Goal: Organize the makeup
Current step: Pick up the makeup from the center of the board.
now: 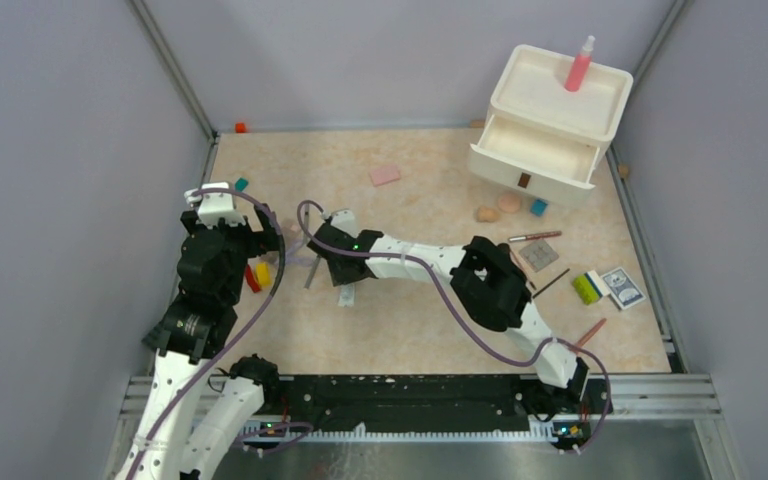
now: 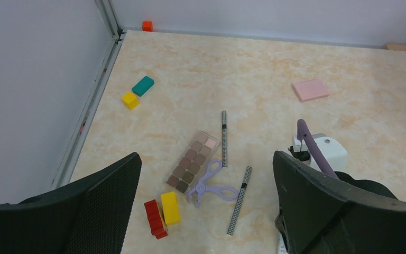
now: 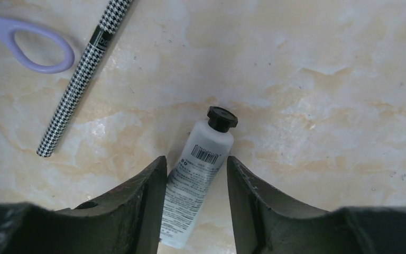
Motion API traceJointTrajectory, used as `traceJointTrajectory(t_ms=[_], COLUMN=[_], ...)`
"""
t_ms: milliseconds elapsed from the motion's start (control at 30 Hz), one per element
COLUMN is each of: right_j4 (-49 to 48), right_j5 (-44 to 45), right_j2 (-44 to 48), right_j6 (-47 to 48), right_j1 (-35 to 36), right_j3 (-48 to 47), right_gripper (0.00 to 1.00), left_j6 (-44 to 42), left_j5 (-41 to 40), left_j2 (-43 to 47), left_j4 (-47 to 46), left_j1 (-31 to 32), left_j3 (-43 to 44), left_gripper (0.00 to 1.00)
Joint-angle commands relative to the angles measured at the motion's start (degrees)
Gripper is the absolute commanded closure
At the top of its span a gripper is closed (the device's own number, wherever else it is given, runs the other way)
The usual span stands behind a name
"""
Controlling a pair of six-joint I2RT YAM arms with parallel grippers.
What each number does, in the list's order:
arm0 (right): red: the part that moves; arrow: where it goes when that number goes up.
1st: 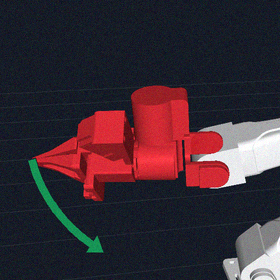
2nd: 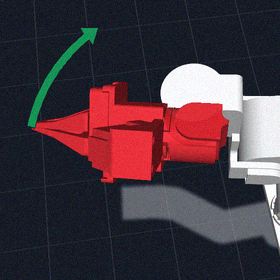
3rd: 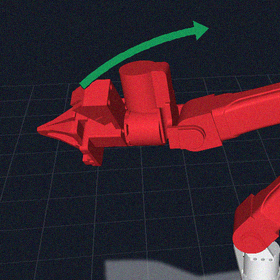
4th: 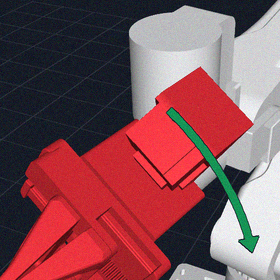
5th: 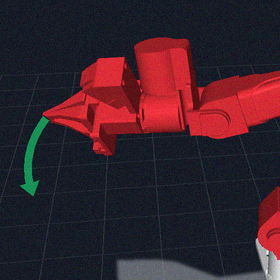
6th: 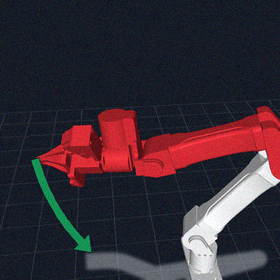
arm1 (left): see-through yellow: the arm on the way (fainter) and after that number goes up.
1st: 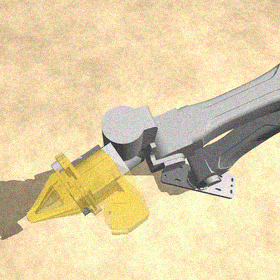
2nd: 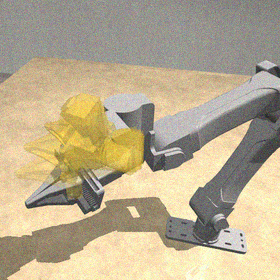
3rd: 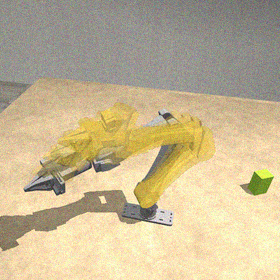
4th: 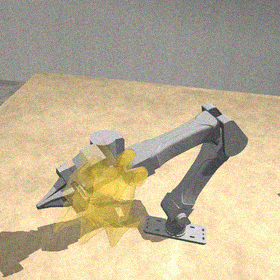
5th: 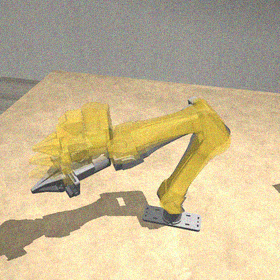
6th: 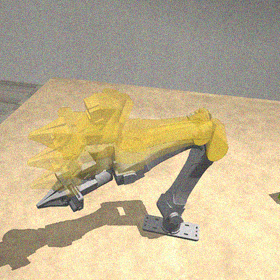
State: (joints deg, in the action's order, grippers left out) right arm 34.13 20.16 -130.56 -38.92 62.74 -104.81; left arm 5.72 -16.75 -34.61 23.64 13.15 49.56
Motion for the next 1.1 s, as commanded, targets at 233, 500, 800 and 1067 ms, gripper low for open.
traceJointTrajectory(t_ms=[233,500,800,1067], right_j4=[0.14,-5.44,-8.24,-2.07], right_j5=[3.08,-0.65,-2.57,2.43], right_j2=[4.33,13.88,32.58,42.12], right_j6=[2.49,5.88,19.26,25.85], right_j1=[-0.95,-5.89,-13.61,-28.52], right_j3=[2.43,12.17,18.37,12.76], right_gripper=[0.74,0.79,0.79,0.78], left_j6=[-0.24,-0.27,-0.49,-1.06], left_j5=[0.62,0.80,1.24,2.24], left_j2=[0.35,0.42,0.11,-0.32], left_j4=[-2.72,-2.72,-2.98,-4.20], left_j1=[-0.23,-0.23,-0.23,-0.23], left_j3=[-0.31,-0.38,-0.52,-1.27], left_gripper=[0.01,0.01,0.01,0.01])
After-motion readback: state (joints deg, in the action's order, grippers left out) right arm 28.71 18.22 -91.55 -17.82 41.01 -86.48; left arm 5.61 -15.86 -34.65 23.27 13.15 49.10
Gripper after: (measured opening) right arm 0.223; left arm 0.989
